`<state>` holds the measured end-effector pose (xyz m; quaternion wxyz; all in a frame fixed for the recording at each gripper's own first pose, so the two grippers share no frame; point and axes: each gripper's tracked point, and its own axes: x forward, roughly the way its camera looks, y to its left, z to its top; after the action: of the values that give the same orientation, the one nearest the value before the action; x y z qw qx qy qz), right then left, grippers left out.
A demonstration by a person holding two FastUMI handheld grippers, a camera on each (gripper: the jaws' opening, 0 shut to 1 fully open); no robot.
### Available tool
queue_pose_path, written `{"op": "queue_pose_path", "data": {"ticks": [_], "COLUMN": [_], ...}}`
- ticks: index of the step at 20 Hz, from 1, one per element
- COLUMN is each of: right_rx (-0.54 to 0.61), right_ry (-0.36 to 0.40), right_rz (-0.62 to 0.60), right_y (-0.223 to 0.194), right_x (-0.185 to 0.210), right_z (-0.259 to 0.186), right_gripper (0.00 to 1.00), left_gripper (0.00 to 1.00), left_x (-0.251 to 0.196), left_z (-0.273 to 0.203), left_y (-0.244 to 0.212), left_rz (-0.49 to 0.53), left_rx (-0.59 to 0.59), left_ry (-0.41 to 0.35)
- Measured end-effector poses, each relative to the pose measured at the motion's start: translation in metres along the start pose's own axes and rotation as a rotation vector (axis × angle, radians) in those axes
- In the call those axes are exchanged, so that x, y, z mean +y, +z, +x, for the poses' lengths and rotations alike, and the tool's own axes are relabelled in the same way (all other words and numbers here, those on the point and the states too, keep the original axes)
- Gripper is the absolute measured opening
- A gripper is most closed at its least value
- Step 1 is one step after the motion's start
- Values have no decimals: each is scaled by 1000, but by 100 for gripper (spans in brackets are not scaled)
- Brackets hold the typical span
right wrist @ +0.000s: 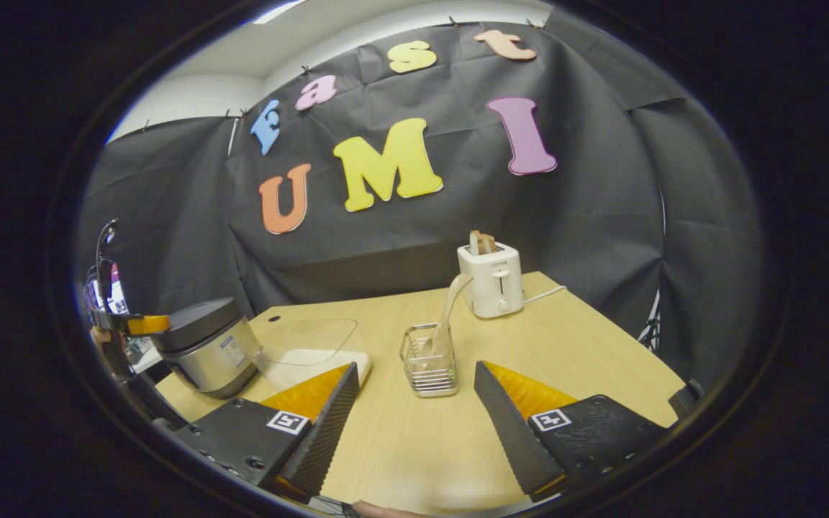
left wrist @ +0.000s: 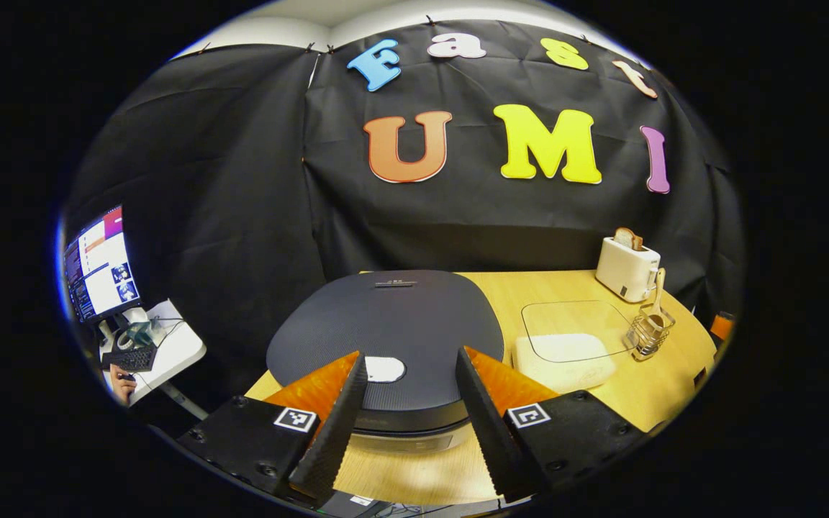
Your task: Close the left gripper, press the button to open the rice cooker; take a wooden spoon from the chopstick holder with the right hand, scoop a spoonful of rice and pour it into the rice cooker, then put the wooden spoon back into the chopstick holder.
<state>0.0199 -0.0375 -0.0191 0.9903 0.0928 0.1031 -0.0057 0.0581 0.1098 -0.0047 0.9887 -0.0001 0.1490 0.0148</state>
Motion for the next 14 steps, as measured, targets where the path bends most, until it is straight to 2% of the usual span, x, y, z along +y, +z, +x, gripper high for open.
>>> {"op": "queue_pose_path", "data": {"ticks": [2,8,9,10,11,14], "right_rx": [2,-5,-6,-6,-6,-12], "right_ry": [4,14,15,17,20,26], "right_rz": [-4,-13,-14,-15,-16,-22], "right_y": [-1,1,0,0,0,2], "right_x": [2,7,8,9,10,15], "right_z": [0,-5,-5,-6,-6,-10], "right_gripper": [96,96,96,96,92,96], "left_gripper": [81,74,78,72,72,71], "left_x": [-1,-2,-1,-2,-1,-1], "left_z": [-6,-12,-13,-13,-12,-13], "left_y": [-2,-10,-14,-14,-13,-12], "left_rz": [-10,-11,-10,-8,-5,-19], "left_rx": [23,-1,-5,-14,-21,-50], "left_ry": [-9,-6,-4,-2,-1,12]}}
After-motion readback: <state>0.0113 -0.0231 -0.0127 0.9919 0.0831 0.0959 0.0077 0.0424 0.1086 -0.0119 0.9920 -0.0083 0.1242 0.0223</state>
